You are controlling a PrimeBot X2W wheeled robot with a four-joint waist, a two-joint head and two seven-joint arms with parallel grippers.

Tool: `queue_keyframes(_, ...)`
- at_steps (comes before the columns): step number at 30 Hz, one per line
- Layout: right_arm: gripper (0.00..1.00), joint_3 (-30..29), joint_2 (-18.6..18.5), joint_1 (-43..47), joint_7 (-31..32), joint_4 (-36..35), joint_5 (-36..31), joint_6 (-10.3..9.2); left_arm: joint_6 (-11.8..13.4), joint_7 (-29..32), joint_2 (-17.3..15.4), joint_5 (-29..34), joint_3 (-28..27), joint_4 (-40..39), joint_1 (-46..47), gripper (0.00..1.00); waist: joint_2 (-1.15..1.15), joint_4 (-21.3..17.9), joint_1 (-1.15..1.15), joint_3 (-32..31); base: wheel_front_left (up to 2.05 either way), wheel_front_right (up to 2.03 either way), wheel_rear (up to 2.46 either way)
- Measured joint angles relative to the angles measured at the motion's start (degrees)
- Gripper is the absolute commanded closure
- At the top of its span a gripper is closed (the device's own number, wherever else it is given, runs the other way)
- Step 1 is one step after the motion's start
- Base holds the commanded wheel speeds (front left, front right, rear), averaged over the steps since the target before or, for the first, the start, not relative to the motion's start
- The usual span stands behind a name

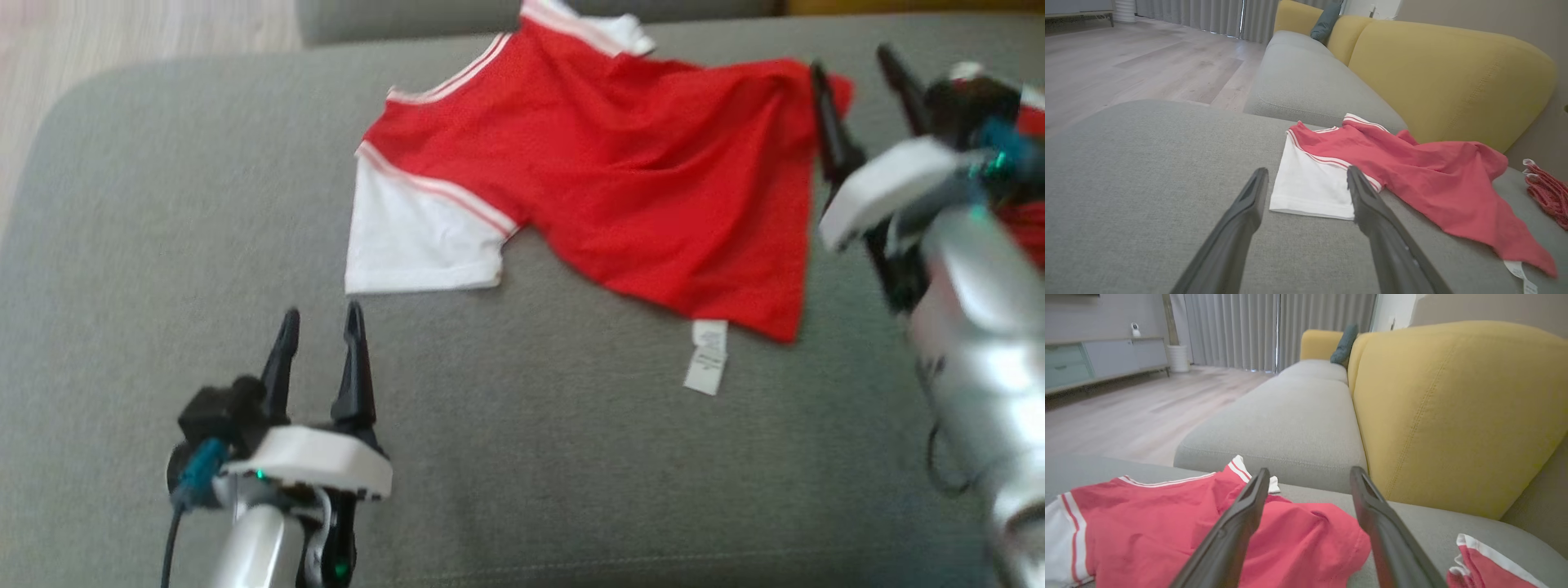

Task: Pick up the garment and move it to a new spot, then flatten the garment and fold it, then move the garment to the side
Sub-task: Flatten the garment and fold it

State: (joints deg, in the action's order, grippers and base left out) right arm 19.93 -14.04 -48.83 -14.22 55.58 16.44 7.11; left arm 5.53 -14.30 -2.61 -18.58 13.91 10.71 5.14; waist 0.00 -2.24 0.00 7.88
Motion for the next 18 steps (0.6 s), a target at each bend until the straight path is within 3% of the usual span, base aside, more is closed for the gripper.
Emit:
queue_keyframes(7,0.00,-13.54,6.47,20.76,-0.15,-16.92,-7.32,0.00,0.10,0.00,-0.02,-0.24,-0.10,0.11,-3.88,0.00,0.00,-2.89,0.00,-4.89,0.00,0.00,0.00)
queue_keyframes(12,0.00,-18.73,10.12,31.43,-0.15,-24.14,-10.65,0.00,0.29,0.00,-0.02,-0.24,-0.63,0.10,-5.98,0.00,0.00,-3.43,0.00,-6.97,0.00,0.00,0.00)
queue_keyframes(18,0.00,-18.56,10.45,39.63,-0.15,-33.14,-10.43,0.00,0.53,0.00,-0.08,-0.24,-1.43,0.04,-8.64,0.00,0.00,-3.15,0.00,-8.18,0.00,0.00,0.00)
